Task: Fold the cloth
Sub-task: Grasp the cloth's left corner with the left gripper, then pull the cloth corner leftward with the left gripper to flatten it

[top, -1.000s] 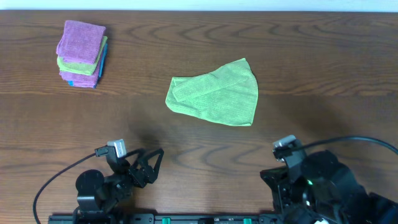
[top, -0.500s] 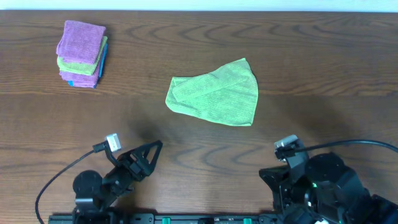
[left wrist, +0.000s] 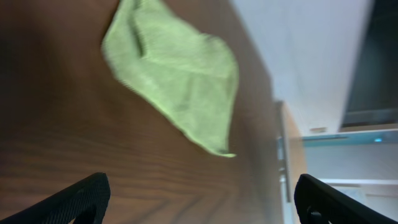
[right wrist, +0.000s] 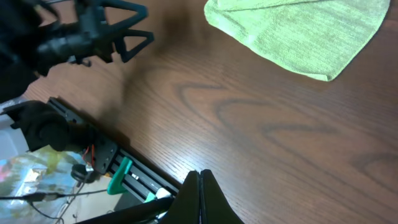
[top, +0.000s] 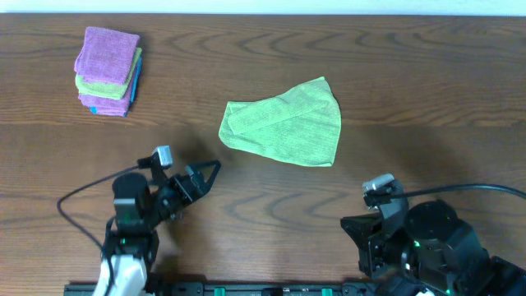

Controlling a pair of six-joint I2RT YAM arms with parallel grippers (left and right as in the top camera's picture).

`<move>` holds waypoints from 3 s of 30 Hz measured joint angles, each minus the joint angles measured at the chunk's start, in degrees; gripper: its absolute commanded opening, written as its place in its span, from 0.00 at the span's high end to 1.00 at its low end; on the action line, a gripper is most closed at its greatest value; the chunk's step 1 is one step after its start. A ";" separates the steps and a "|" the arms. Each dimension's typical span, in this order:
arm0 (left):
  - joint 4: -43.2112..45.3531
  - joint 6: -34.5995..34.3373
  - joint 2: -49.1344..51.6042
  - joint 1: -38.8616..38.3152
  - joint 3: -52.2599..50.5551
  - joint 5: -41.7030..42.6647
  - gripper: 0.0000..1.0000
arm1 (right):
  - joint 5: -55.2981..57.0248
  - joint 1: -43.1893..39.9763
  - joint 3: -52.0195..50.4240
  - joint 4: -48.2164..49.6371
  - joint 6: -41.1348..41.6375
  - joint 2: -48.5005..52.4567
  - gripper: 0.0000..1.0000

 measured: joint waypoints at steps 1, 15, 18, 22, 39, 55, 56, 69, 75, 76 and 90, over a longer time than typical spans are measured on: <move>0.04 1.31 3.72 0.00 1.92 0.42 0.04 | 0.09 0.00 0.00 -0.13 0.00 0.02 0.99; 0.46 10.12 37.33 -5.33 27.78 0.61 0.04 | 2.67 0.00 0.00 -0.02 -0.02 0.00 0.98; 0.48 10.23 42.10 -7.45 31.21 0.61 0.04 | 2.89 0.00 0.00 -0.02 -0.02 0.00 0.98; 0.33 10.23 44.87 -9.73 32.63 -0.35 0.04 | 2.99 0.00 0.00 -0.04 -0.02 0.00 0.99; -1.38 11.08 46.64 -10.49 32.79 -8.50 0.04 | 3.34 0.00 0.00 0.61 -0.02 0.00 0.98; 1.49 8.20 46.86 -10.49 32.79 -9.94 0.04 | 3.34 0.00 0.00 1.42 -0.02 0.00 0.98; 1.51 8.17 46.86 -10.51 32.79 -9.94 0.04 | 3.34 0.00 0.00 1.42 -0.02 0.00 0.98; 4.66 6.49 50.56 -13.11 32.85 -10.16 0.03 | 3.34 0.00 0.00 2.03 -0.02 0.00 0.98; 6.40 5.05 50.56 -13.11 32.85 -11.50 0.07 | 3.34 0.00 0.00 2.03 -0.02 0.00 0.98; 6.82 4.87 50.56 -13.11 32.85 -11.65 0.08 | 3.34 0.00 0.00 2.03 -0.02 0.00 0.98; 7.48 3.72 50.56 -13.11 34.45 -12.61 0.36 | 3.54 0.00 0.00 2.03 -0.02 0.00 0.98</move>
